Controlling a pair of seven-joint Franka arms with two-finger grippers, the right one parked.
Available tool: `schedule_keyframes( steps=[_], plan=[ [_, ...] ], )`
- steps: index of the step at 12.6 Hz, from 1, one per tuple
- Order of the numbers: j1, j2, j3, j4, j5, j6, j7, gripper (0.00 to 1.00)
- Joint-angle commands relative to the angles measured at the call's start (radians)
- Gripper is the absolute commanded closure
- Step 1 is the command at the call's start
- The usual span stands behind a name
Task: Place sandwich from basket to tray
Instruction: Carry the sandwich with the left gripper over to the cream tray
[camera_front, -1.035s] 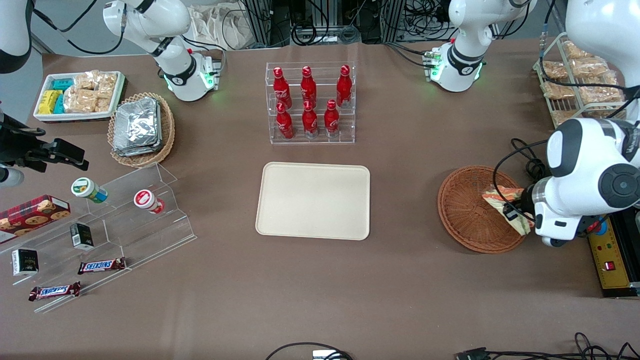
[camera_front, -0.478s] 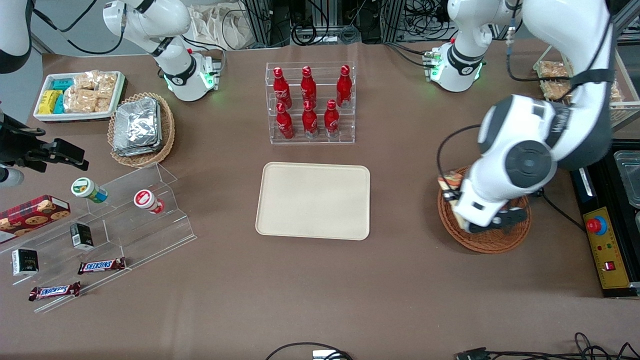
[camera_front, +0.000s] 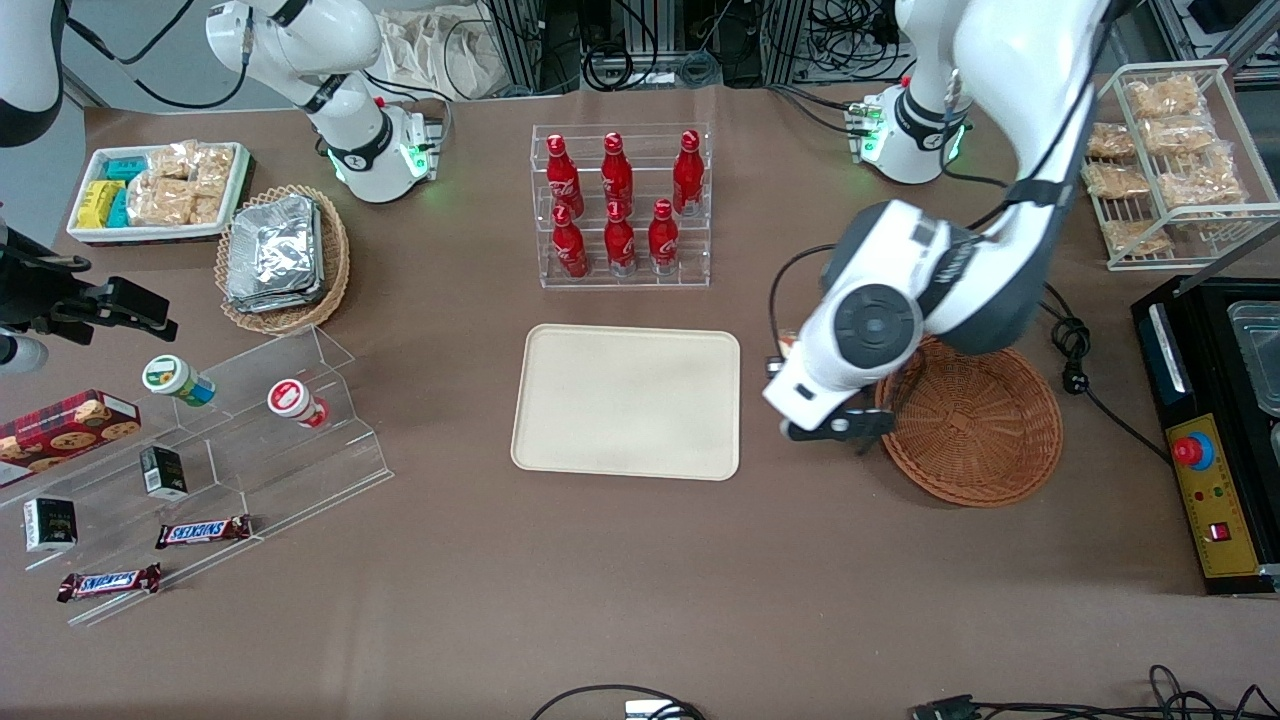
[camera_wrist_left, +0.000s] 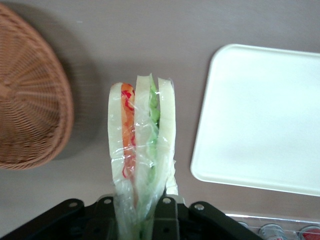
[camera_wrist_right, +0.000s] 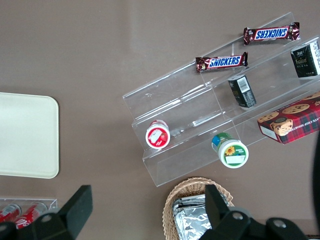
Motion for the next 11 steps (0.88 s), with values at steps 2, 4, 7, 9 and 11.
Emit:
schedule_keyframes(
  steps=[2,4,7,9,11],
  plan=[
    [-0.114,0.117,0.012,0.042,-0.007,0.166,0.012,1.0],
    [-0.161,0.177,0.014,0.035,0.008,0.273,0.013,1.0],
    [-0.168,0.234,0.015,0.032,0.019,0.362,0.067,1.0],
    [-0.169,0.261,0.015,0.021,0.046,0.372,0.083,1.0],
    [-0.194,0.284,0.015,0.013,0.053,0.381,0.081,1.0]
  ],
)
